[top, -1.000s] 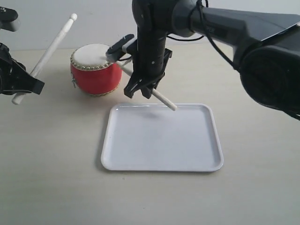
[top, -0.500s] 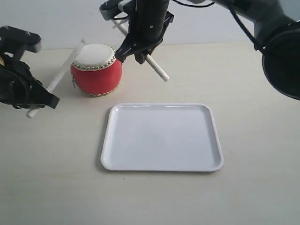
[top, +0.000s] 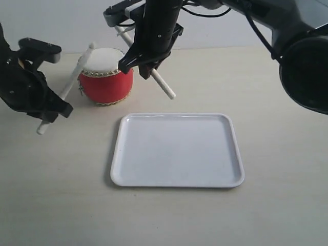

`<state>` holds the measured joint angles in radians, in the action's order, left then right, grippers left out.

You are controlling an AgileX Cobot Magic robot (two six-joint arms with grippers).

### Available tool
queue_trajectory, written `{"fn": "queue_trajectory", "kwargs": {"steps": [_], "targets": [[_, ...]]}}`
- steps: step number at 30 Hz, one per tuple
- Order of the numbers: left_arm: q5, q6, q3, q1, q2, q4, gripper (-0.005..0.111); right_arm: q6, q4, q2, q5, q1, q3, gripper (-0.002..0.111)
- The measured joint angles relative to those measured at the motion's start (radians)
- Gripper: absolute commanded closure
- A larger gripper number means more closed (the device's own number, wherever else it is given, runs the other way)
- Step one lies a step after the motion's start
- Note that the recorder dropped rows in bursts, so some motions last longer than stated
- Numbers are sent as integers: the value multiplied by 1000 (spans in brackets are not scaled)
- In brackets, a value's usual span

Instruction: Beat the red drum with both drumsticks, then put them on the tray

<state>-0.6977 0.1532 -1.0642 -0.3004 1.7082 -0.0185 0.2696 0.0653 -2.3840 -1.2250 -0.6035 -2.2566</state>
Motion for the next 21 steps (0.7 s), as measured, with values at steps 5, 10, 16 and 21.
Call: {"fn": "queue_trajectory", "kwargs": {"steps": [5, 10, 16, 21], "targets": [[-61, -17, -2, 0, -138, 0, 107, 27, 1, -88, 0, -8, 0, 108], [-74, -24, 3, 0, -220, 1, 107, 35, -65, -159, -2, -42, 0, 108], [-24, -28, 44, 0, -220, 1, 107, -1, -134, -122, -1, -57, 0, 108], [52, -28, 61, 0, -122, 1, 107, -3, -133, 7, -2, -57, 0, 108]]}}
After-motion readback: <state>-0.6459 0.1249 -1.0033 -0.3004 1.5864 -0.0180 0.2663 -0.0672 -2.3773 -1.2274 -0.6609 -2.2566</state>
